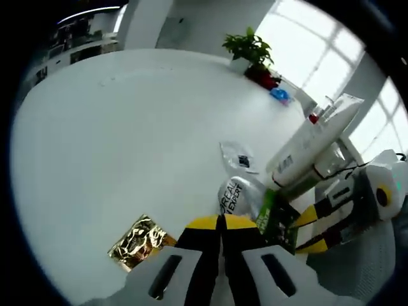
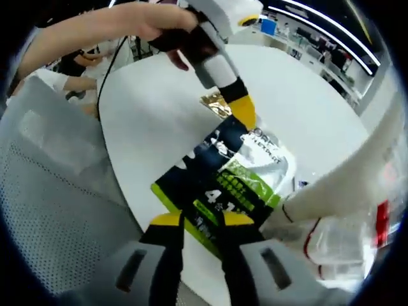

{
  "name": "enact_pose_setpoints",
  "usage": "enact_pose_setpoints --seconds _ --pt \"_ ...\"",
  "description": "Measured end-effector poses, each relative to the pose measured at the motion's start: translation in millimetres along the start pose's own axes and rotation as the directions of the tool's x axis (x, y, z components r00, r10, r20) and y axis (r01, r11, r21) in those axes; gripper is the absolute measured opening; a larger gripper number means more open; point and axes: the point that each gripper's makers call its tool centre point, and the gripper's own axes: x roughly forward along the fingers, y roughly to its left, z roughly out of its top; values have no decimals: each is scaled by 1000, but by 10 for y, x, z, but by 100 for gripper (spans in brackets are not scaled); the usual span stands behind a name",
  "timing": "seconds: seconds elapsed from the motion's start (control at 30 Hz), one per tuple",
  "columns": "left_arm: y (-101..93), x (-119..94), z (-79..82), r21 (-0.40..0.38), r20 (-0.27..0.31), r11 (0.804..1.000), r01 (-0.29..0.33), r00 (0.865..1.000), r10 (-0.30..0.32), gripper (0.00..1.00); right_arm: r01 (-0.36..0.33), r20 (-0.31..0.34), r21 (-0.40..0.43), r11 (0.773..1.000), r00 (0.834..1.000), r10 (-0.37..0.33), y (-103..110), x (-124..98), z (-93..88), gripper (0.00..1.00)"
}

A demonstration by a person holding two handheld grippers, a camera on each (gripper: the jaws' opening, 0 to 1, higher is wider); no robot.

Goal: Arrange the skincare products in the storage area until every visible bottle or jar stands upright without overlapping.

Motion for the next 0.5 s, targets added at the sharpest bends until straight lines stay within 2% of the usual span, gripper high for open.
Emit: enact_pose_setpoints --seconds 0.13,0.5 --pt "-1 11 2 34 -3 999 5 1000 -5 0 9 -6 -8 1000 1000 -9 -20 57 15 22" --pt "30 46 1 43 -17 999 6 1000 -6 0 -8 0 7 1000 1000 8 -25 121 70 23"
